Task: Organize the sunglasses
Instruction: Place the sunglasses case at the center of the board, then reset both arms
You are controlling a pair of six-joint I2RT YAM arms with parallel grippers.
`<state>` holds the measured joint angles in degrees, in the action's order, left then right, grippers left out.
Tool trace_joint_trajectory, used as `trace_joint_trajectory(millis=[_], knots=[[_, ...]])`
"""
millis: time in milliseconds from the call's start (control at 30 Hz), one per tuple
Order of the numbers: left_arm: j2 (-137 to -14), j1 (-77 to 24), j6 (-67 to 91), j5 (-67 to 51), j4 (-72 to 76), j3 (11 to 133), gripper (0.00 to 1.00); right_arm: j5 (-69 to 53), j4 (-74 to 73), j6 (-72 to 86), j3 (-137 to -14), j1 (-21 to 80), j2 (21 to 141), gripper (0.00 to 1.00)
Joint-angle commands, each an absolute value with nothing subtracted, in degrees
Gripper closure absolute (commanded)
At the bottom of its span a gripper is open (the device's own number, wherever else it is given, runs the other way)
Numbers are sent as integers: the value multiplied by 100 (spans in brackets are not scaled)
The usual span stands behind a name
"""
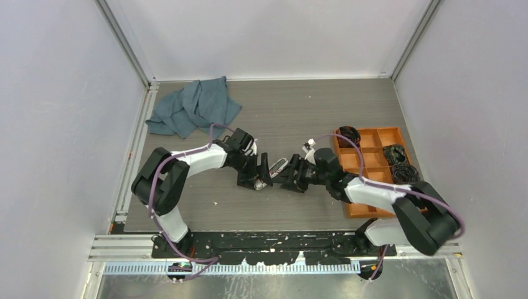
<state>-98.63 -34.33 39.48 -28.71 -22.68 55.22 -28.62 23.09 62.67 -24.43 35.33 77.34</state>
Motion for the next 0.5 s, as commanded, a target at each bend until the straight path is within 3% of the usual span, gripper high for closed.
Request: trace_joint_trajectory(millis=[0,267,467], knots=[[-9628,-3651,3746,-2360,-2569,5702,22,-2343,609,5563,-2709,3332,6530,34],[-8323,-3937,3319,-1921,-3631,6004,13,637,-2643,5172,-3202,2775,3968,26],[-7313,-3937,3247,-1565,-3825,6101,12,2418,-4394,4662,-4440,2772,3360,16]])
